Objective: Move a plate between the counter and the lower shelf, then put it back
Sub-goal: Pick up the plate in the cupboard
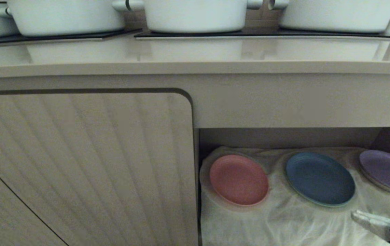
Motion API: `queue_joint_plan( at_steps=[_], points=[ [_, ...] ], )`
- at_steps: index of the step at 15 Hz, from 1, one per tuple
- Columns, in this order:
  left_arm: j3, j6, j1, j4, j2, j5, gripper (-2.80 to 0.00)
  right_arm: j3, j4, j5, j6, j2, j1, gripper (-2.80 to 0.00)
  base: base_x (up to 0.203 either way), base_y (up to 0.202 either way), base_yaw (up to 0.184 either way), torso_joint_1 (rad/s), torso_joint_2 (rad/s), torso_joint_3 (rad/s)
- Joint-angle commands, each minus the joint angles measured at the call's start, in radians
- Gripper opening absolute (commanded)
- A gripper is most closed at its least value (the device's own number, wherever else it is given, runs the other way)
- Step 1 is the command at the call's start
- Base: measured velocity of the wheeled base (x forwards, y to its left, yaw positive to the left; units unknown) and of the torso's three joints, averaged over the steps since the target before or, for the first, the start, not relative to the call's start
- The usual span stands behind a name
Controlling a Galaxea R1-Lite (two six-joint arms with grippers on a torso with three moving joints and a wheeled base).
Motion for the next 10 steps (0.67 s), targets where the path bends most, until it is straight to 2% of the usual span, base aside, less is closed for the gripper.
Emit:
queue_joint_plan(
  at_steps=[1, 7, 10],
  points=[
    [0.000, 0.000, 0.000, 0.000, 0.000, 0.001, -2.80, -0.023, -0.002, 0.004, 0.000, 0.097, 0.006, -2.80, 0.000, 0.000, 0.000, 0.000, 0.00, 0.000],
    [0.000, 0.000, 0.000, 0.000, 0.000, 0.001, -2.80, -0.051, 0.000, 0.006, 0.007, 0.252, 0.064, -2.80, 0.000, 0.000, 0.000, 0.000, 0.00, 0.000],
    [0.000, 0.000, 0.000, 0.000, 0.000, 0.001, -2.80, -0.089, -0.001, 0.005, 0.040, 0.316, 0.120, -2.80, 0.000, 0.000, 0.000, 0.000, 0.00, 0.000]
  ],
)
